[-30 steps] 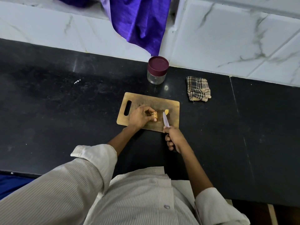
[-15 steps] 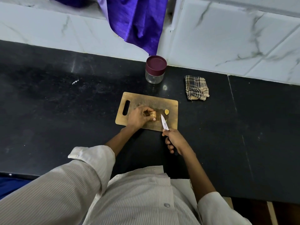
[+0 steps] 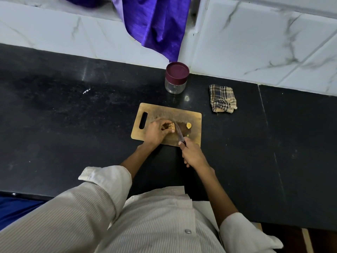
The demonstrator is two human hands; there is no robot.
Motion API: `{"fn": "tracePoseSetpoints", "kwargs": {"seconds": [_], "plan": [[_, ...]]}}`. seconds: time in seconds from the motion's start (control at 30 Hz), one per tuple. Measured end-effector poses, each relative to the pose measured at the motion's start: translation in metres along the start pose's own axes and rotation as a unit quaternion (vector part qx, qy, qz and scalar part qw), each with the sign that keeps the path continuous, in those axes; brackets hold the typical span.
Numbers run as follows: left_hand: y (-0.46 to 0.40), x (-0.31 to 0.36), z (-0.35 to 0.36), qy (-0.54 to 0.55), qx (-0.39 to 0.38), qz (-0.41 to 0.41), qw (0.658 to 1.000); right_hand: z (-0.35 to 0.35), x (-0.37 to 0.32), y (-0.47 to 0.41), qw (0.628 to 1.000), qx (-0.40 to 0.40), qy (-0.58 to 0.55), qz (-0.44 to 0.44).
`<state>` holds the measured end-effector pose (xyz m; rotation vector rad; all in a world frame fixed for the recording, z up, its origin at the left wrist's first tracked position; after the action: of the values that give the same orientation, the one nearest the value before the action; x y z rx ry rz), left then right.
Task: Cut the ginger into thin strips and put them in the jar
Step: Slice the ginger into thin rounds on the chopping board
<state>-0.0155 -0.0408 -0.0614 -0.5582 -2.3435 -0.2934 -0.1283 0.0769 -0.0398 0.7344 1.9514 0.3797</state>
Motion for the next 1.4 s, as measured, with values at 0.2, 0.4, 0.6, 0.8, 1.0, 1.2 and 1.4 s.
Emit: {"fn": "tracePoseSetpoints", "kwargs": {"seconds": [0.2,0.4,0.6,0.8,1.0,1.2,1.4], "plan": [[-0.004,-0.001,0.002,0.009,0.019,-0.030,0.999,-0.002,-0.007,-0.006,0.999,0.015,0.029,-0.031],[-0.007,-0.006,0.002,0.017,0.008,-0.037,0.999,0.003,-0.012,-0.009,0.996,0.011,0.065,-0.053],[-0.010,-0.006,0.003,0.030,0.002,-0.048,0.998,0.003,-0.016,-0.013,0.989,0.044,0.128,-0.068],[-0.012,-0.009,0.005,0.040,0.004,-0.053,0.998,0.003,-0.019,-0.017,0.989,0.046,0.125,-0.066],[-0.014,-0.010,0.006,0.055,0.007,-0.060,0.997,0.005,-0.023,-0.020,0.986,0.055,0.145,-0.057],[-0.017,-0.012,0.008,0.071,0.008,-0.053,0.996,0.008,-0.028,-0.022,0.981,0.071,0.167,-0.065],[-0.017,-0.014,0.010,0.074,0.020,-0.040,0.996,0.009,-0.040,-0.028,0.979,0.085,0.176,-0.058]]}}
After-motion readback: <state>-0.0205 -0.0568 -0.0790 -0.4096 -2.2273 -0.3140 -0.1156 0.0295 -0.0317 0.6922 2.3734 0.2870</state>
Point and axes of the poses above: each hand's wrist, its own y-axis away from the middle knuckle, its own z-axis out of the palm, x = y × z, the point moved 3 cm from there along -y, towards the middle knuckle, and after that the axes turned 8 degrees about -y, right-handed, at the moved point
